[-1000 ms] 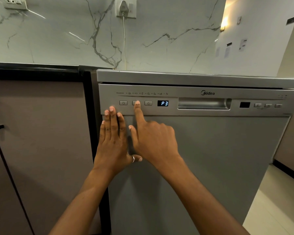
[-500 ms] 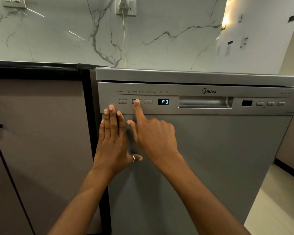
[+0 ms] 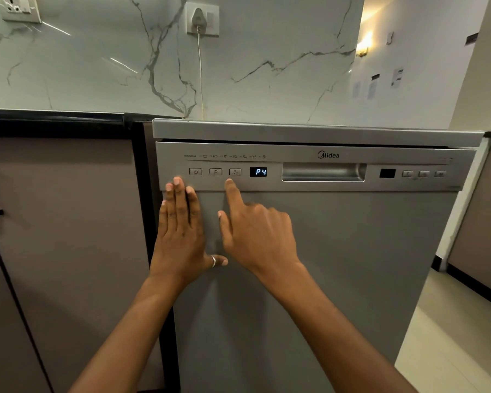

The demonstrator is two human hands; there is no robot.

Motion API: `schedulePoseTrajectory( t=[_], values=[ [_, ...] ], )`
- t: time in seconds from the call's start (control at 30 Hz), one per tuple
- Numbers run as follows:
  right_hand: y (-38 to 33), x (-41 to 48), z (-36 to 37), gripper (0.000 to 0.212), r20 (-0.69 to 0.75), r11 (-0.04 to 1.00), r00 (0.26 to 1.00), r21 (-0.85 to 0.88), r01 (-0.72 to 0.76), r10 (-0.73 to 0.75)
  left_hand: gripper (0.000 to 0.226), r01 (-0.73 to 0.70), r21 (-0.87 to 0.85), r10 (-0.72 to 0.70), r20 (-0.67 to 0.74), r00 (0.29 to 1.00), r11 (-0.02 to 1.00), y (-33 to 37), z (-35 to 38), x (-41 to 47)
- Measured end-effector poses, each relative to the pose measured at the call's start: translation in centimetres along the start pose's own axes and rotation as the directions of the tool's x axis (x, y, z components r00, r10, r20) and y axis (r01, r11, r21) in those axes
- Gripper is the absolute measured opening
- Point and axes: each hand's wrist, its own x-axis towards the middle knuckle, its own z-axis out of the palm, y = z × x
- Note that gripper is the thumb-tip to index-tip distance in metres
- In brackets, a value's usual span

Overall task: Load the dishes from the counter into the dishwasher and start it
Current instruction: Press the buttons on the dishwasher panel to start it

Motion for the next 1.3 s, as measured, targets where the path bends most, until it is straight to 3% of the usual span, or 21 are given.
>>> schedulePoseTrajectory(
  t=[0.17, 0.37, 0.53, 0.83, 1.1, 1.3],
  values=[
    [1.0, -0.8, -0.7, 0.057, 0.017, 0.999, 1.000, 0.044, -0.024, 0.023, 0.165, -0.006, 0.031, 0.004, 0.071, 0.997, 0.999, -0.2, -1.2, -0.3],
    [2.0, -1.4, -1.0, 0.060, 0.060, 0.994, 0.996, 0.093, -0.065, 0.060, 0.140, 0.049, 0.059, -0.058, 0.148, 0.987, 0.997, 0.7, -3.5, -0.9],
    [4.5, -2.1, -1.4, 0.063, 0.092, 0.989, 0.989, 0.079, -0.124, 0.116, 0.119, 0.081, 0.071, -0.085, 0.053, 0.995, 0.994, 2.9, -5.2, -0.9],
    [13.8, -4.3, -2.5, 0.063, 0.069, 0.963, 0.962, 0.029, -0.267, 0.265, 0.096, -0.112, 0.058, 0.111, 0.023, 0.994, 0.992, 10.4, -5.5, -0.4],
    [22.5, -6.8, -3.6, 0.069, 0.001, 0.918, 0.921, -0.072, -0.389, 0.390, 0.108, -0.325, 0.134, 0.328, 0.002, 0.945, 0.936, 16.3, -3.0, 1.1],
    [27.8, -8.2, -3.4, 0.076, 0.002, 0.867, 0.869, -0.063, -0.494, 0.495, 0.123, -0.370, 0.122, 0.373, -0.004, 0.928, 0.921, 19.7, -0.6, 2.0]
  ],
)
